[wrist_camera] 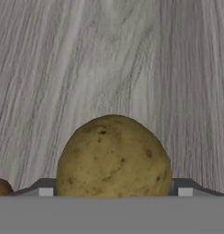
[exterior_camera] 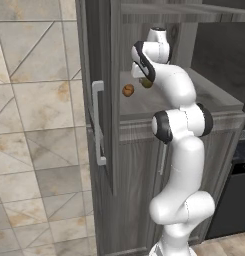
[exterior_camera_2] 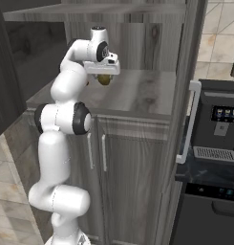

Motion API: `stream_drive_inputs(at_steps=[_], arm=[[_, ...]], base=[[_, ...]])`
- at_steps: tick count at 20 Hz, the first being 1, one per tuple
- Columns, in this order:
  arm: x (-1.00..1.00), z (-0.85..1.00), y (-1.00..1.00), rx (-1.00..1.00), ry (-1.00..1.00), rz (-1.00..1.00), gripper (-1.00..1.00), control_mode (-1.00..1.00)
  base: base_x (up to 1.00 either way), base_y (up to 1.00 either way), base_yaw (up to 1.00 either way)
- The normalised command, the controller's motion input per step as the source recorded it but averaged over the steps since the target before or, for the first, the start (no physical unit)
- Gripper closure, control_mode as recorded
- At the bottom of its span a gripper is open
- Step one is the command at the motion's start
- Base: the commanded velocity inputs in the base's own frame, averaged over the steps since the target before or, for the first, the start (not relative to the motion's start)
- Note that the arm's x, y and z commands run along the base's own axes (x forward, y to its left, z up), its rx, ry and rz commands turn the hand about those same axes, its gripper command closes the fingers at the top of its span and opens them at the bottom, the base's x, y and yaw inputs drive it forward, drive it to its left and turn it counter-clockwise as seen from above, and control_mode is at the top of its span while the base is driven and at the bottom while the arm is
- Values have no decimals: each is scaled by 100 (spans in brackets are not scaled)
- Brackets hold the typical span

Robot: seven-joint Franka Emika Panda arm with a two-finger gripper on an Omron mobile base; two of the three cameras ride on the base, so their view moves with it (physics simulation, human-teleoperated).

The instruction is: Pick the potatos from the cabinet and place them in one bowl. Pick the onion from the sink and place it in the other bowl.

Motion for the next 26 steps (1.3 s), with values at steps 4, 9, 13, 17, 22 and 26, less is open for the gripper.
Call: stream_drive_inputs(at_steps=[4,9,13,17,22,26], arm=[[6,-10,0,0,0,0,100,-100],[0,-7,0,0,0,0,100,-100],[0,-17,0,0,-5,0,100,-100],[-3,-34,0,0,-12,0,100,-100],[-13,-38,0,0,-15,0,100,-100],[-30,-16,0,0,-10,0,100,-100]], base=[[0,0,0],[0,0,0],[0,0,0],[0,0,0],[0,0,0],[0,0,0]])
